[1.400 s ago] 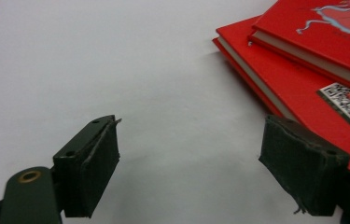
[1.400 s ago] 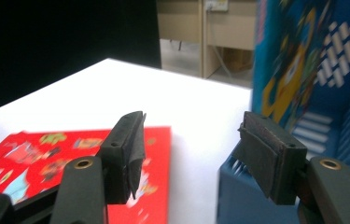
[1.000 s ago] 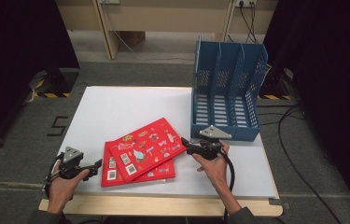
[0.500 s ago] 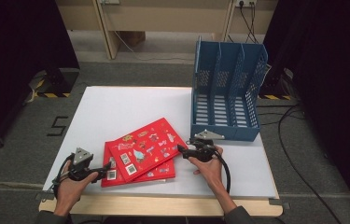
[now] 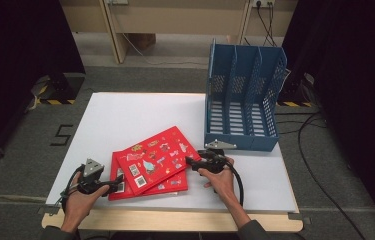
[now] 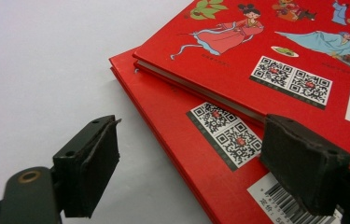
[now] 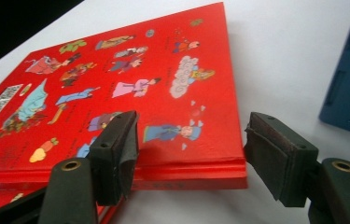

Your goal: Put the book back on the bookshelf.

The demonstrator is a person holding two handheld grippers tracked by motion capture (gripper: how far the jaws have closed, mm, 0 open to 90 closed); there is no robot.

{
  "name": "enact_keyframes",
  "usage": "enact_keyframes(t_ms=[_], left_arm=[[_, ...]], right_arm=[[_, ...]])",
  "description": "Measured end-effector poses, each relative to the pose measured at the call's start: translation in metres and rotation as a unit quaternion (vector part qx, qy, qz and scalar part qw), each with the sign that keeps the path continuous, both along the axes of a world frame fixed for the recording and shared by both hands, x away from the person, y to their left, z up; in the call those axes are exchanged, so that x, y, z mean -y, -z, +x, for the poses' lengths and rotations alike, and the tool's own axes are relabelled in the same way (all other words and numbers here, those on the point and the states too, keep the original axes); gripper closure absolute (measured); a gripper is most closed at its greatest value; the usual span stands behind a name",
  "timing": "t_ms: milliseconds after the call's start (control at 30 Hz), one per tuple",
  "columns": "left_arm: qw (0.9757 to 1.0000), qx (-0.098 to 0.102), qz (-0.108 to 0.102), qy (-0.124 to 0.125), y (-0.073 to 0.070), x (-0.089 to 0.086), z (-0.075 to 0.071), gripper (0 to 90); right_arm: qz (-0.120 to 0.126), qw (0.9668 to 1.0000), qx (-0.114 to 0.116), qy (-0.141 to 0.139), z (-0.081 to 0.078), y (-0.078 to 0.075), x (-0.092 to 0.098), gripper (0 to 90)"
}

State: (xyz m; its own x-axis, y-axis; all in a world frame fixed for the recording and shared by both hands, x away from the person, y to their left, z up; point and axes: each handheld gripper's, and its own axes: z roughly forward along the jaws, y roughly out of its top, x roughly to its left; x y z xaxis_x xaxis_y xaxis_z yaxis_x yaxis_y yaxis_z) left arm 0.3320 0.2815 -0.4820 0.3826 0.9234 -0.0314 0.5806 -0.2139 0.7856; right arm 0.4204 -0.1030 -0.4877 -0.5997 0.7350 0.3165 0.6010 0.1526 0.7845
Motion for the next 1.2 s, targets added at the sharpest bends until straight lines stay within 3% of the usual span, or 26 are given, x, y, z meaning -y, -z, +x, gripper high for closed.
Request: enact_keyframes(t_ms=[100, 233, 500, 667, 833, 1000, 1200], left_arm=[[1.0, -0.001, -0.003, 0.003, 0.0, 0.002, 0.0, 18.2], [1.0, -0.002, -0.003, 0.009, 0.0, 0.006, 0.0, 18.2], [1.0, -0.001, 0.001, 0.005, 0.0, 0.009, -0.001, 18.3], [1.0, 0.003, 0.005, 0.001, -0.001, 0.008, -0.001, 19.7], [1.0, 0.004, 0.006, -0.005, -0.001, 0.007, 0.0, 23.8], [0.9999, 0.006, 0.012, -0.002, -0.002, 0.011, -0.001, 27.6], [0.9999, 0.006, 0.011, 0.01, -0.002, 0.02, -0.002, 27.8]], right_arm=[[-0.005, 1.0, 0.003, -0.001, 0.0, 0.0, -0.001, 34.5], [0.005, 0.9999, -0.01, 0.006, -0.001, 0.0, 0.0, 34.9], [0.013, 0.9998, -0.016, 0.007, 0.0, 0.002, 0.001, 34.5], [0.003, 0.9998, -0.018, 0.01, -0.009, -0.001, 0.001, 34.2], [-0.005, 0.9997, -0.023, 0.003, -0.027, -0.004, 0.006, 36.8], [0.008, 0.9993, -0.035, 0.006, -0.039, -0.003, 0.012, 37.0], [0.023, 0.9985, -0.045, 0.022, -0.036, 0.0, 0.017, 33.4]])
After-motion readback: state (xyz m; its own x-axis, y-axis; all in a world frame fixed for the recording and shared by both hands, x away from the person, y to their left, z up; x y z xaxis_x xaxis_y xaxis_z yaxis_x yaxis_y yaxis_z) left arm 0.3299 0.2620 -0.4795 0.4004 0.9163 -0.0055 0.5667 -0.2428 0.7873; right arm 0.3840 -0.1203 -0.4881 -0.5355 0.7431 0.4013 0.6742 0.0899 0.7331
